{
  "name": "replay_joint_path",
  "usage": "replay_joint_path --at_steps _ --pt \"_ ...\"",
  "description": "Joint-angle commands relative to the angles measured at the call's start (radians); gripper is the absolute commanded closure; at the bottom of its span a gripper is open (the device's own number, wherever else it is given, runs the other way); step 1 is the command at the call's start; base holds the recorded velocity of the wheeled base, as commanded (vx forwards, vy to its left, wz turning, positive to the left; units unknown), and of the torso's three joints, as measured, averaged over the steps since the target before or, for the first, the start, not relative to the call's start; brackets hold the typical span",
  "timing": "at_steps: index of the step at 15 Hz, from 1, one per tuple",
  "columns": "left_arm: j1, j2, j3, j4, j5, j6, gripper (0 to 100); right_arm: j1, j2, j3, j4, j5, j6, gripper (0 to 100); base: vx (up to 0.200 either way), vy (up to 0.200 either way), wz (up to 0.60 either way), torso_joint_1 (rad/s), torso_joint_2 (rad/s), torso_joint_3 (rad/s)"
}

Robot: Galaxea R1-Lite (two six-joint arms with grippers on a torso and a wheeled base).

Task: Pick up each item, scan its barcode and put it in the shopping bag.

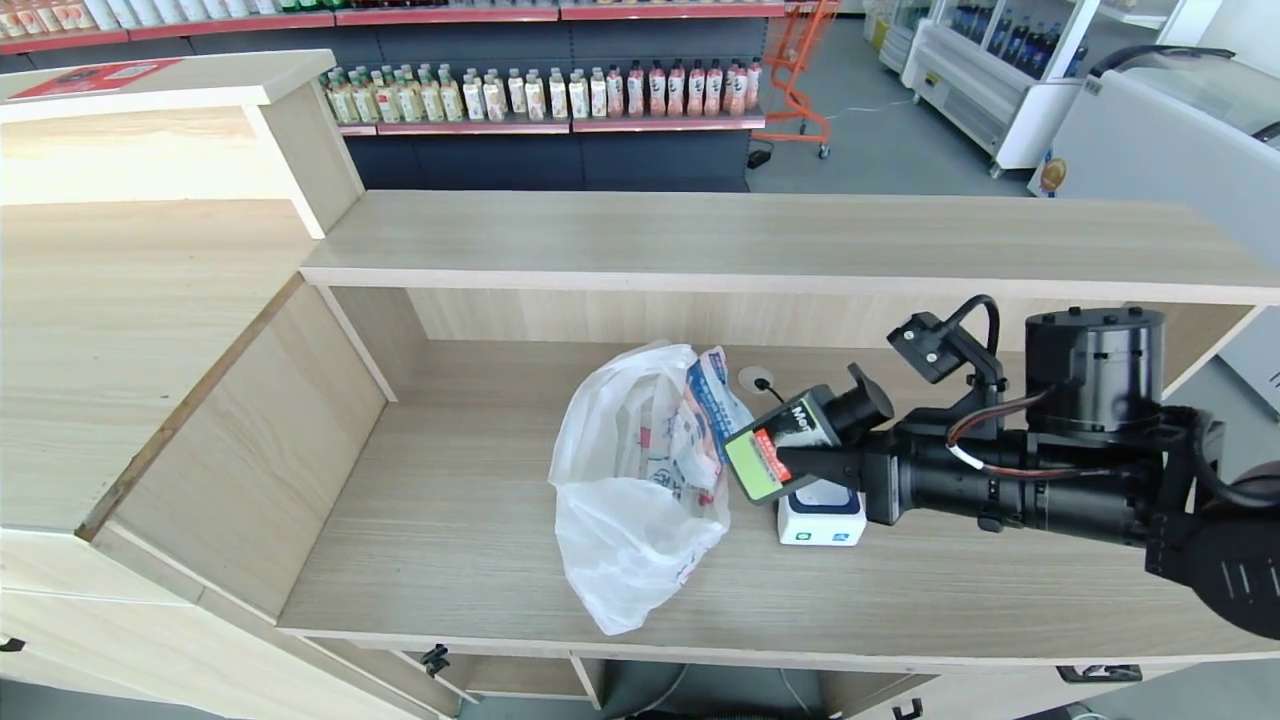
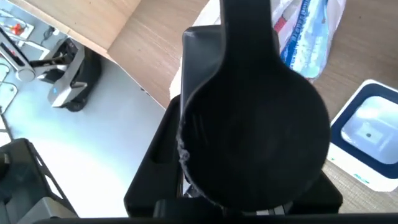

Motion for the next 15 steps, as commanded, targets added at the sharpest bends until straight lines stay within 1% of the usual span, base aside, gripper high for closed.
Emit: replay_joint_path --at_steps 1,3,5,6,8,11,12,14,15 --pt "0.000 0.000 0.000 0.000 0.001 0.000 0 -0.006 0.054 0.000 -0.001 -0.010 -0.013 100 0.000 0.000 0.00 0.000 0.00 0.000" --pt "0.000 0.000 0.000 0.000 0.001 0.000 0 -0.007 0.097 0.000 -0.002 -0.014 -0.082 100 0.000 0.000 0.00 0.000 0.00 0.000" --pt "0.000 0.000 0.000 0.000 0.001 0.000 0 -0.009 0.153 -0.005 -0.010 -0.076 -0.144 100 0.000 0.000 0.00 0.000 0.00 0.000" --pt "0.000 0.001 0.000 0.000 0.001 0.000 0 -0.009 0.169 -0.011 -0.011 -0.083 -0.153 100 0.000 0.000 0.00 0.000 0.00 0.000" --pt "0.000 0.001 0.000 0.000 0.001 0.000 0 -0.009 0.238 -0.028 -0.054 -0.085 -0.219 100 0.000 0.000 0.00 0.000 0.00 0.000" --pt "0.000 0.001 0.000 0.000 0.001 0.000 0 -0.006 0.294 -0.034 -0.066 -0.073 -0.297 100 0.000 0.000 0.00 0.000 0.00 0.000" --pt "0.000 0.001 0.000 0.000 0.001 0.000 0 -0.006 0.318 -0.037 -0.096 -0.060 -0.302 100 0.000 0.000 0.00 0.000 0.00 0.000" --pt "0.000 0.001 0.000 0.000 0.001 0.000 0 0.001 0.387 -0.040 -0.209 -0.059 -0.325 100 0.000 0.000 0.00 0.000 0.00 0.000" --pt "0.000 0.001 0.000 0.000 0.001 0.000 0 0.013 0.406 -0.040 -0.229 -0.060 -0.334 100 0.000 0.000 0.00 0.000 0.00 0.000"
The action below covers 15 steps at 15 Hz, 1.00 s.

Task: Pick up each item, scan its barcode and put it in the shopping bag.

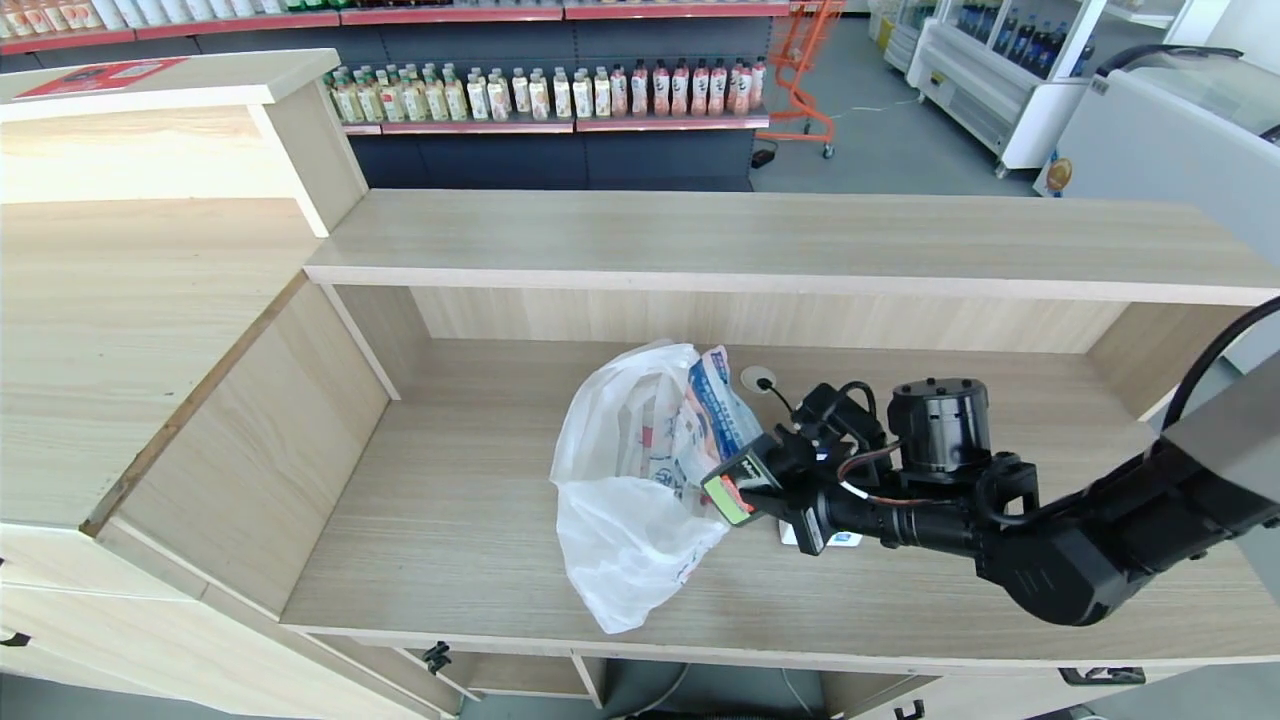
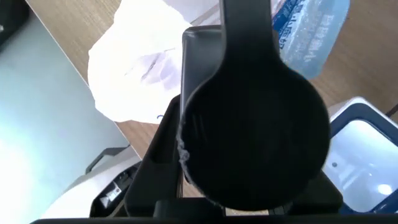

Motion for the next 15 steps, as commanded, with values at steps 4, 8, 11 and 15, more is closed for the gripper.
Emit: replay_joint_path --at_steps 4,8,11,15 --pt "0.000 0.000 0.000 0.000 0.001 0.000 0 0.035 0.140 -0.012 -0.066 -0.001 -0.055 100 0.000 0.000 0.00 0.000 0.00 0.000" --pt "0.000 0.000 0.000 0.000 0.001 0.000 0 0.035 0.218 -0.095 -0.102 -0.002 -0.118 100 0.000 0.000 0.00 0.000 0.00 0.000" --pt "0.000 0.000 0.000 0.000 0.001 0.000 0 0.035 0.273 -0.175 -0.103 -0.002 -0.179 100 0.000 0.000 0.00 0.000 0.00 0.000" --pt "0.000 0.000 0.000 0.000 0.001 0.000 0 0.033 0.312 -0.207 -0.105 -0.002 -0.239 100 0.000 0.000 0.00 0.000 0.00 0.000"
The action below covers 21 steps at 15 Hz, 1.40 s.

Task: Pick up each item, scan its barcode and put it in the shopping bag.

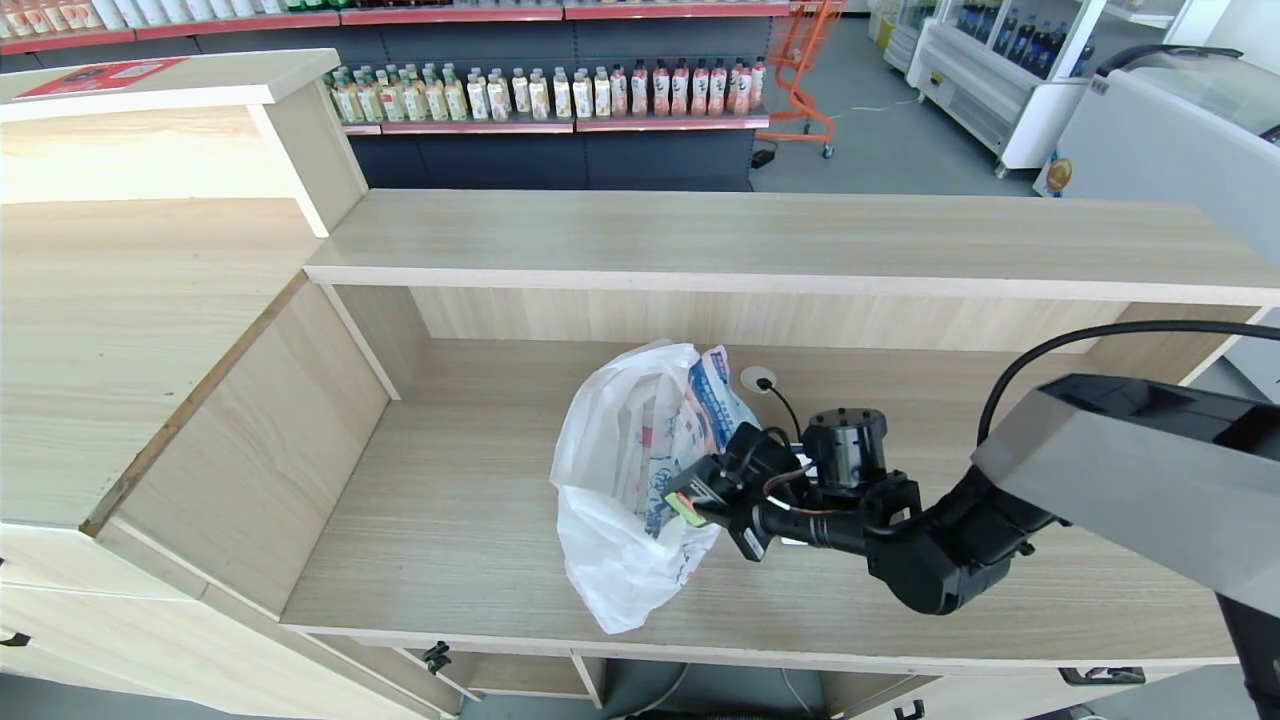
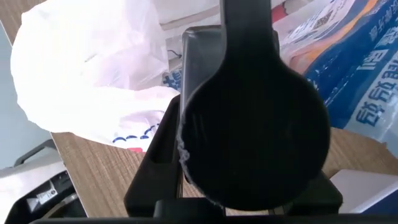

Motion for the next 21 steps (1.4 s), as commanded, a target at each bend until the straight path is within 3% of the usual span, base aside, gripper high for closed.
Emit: replay_joint_path --at_steps 1,6,12,13,15,21 --pt "0.000 0.000 0.000 0.000 0.001 0.000 0 -0.003 0.036 -0.014 -0.001 0.000 -0.010 100 0.000 0.000 0.00 0.000 0.00 0.000" --pt "0.000 0.000 0.000 0.000 0.001 0.000 0 0.011 0.096 -0.139 -0.004 0.002 -0.011 100 0.000 0.000 0.00 0.000 0.00 0.000" --pt "0.000 0.000 0.000 0.000 0.001 0.000 0 0.023 0.111 -0.132 0.003 0.002 -0.051 100 0.000 0.000 0.00 0.000 0.00 0.000" --pt "0.000 0.001 0.000 0.000 0.001 0.000 0 0.025 0.110 -0.135 0.003 0.003 -0.045 0 0.000 0.000 0.00 0.000 0.00 0.000" --pt "0.000 0.001 0.000 0.000 0.001 0.000 0 0.031 0.096 -0.136 0.003 0.009 0.004 0 0.000 0.000 0.00 0.000 0.00 0.000" --pt "0.000 0.000 0.000 0.000 0.001 0.000 0 0.059 -0.116 -0.112 0.010 0.038 0.515 0 0.000 0.000 0.00 0.000 0.00 0.000"
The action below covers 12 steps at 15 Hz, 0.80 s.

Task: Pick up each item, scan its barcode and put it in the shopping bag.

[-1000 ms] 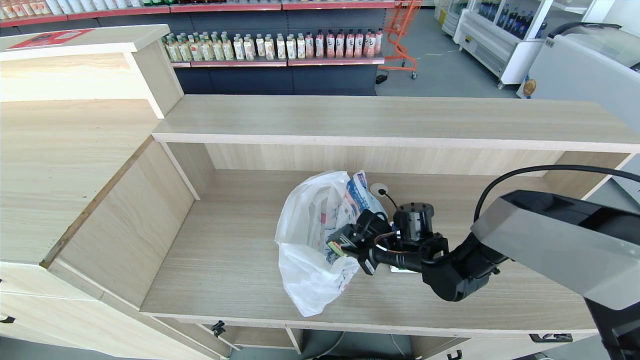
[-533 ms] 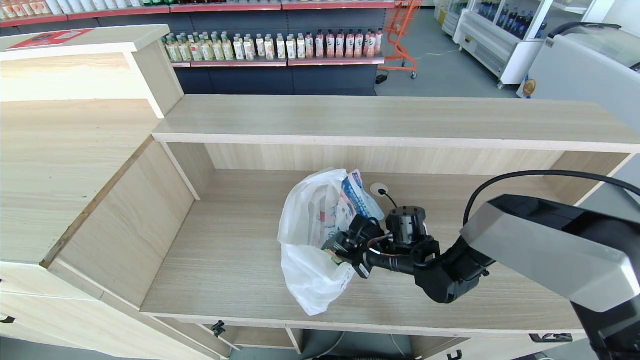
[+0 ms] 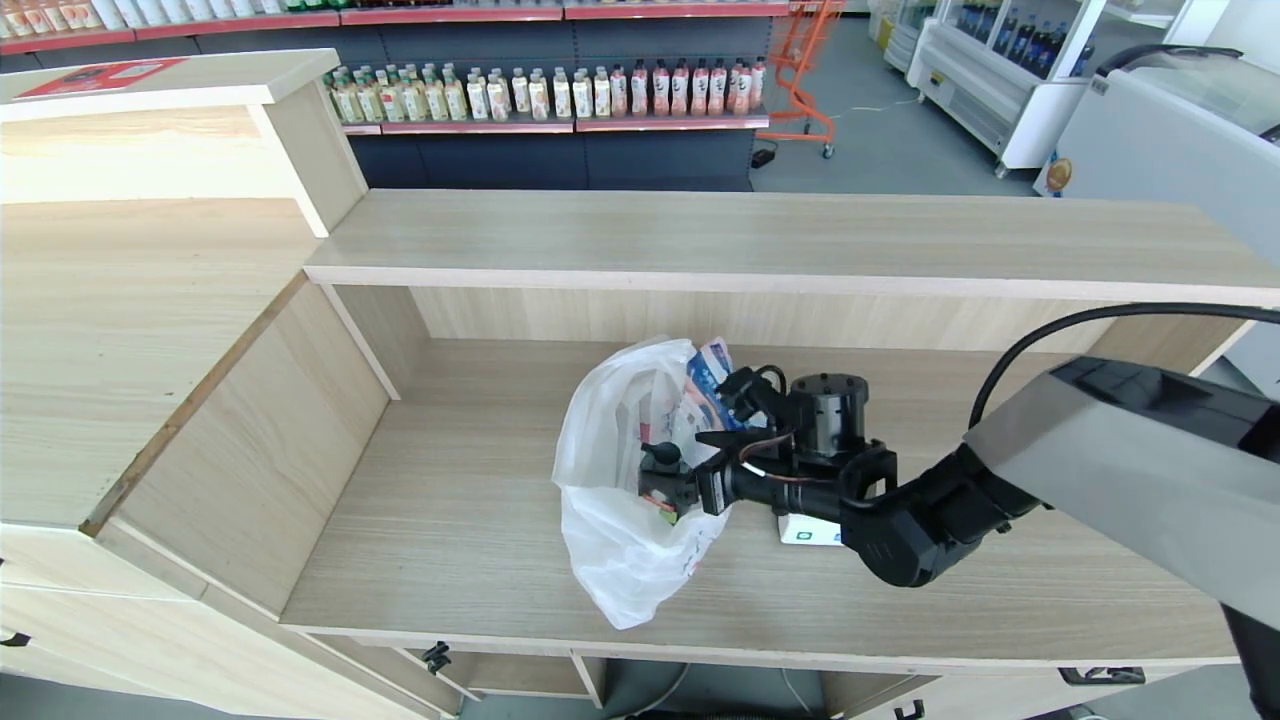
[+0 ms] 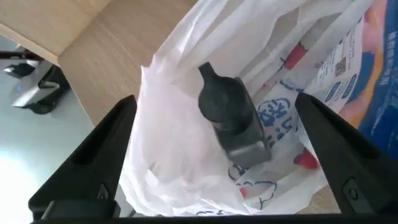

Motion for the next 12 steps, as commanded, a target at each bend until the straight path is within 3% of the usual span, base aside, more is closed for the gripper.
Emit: replay_joint_path --at_steps 1,3,5,7,9,12 --pt "0.001 0.000 0.000 0.000 0.001 0.000 0 0.020 -0.173 0.039 0.028 0.016 0.113 0 0.000 0.000 0.00 0.000 0.00 0.000" --pt "0.000 0.001 0.000 0.000 0.001 0.000 0 0.018 -0.242 0.083 0.039 0.016 0.136 0 0.000 0.000 0.00 0.000 0.00 0.000" --pt "0.000 0.001 0.000 0.000 0.001 0.000 0 -0.011 -0.397 0.226 0.059 0.008 0.182 0 0.000 0.000 0.00 0.000 0.00 0.000" --pt "0.000 0.001 0.000 0.000 0.001 0.000 0 -0.092 -0.668 0.350 0.226 -0.019 0.188 0 0.000 0.000 0.00 0.000 0.00 0.000" --pt "0.000 0.000 0.000 0.000 0.001 0.000 0 -0.129 -0.789 0.422 0.241 -0.096 0.184 0 0.000 0.000 0.00 0.000 0.00 0.000" --pt "0.000 0.001 0.000 0.000 0.001 0.000 0 -0.361 -1.202 0.697 0.456 -0.156 0.093 0 0.000 0.000 0.00 0.000 0.00 0.000"
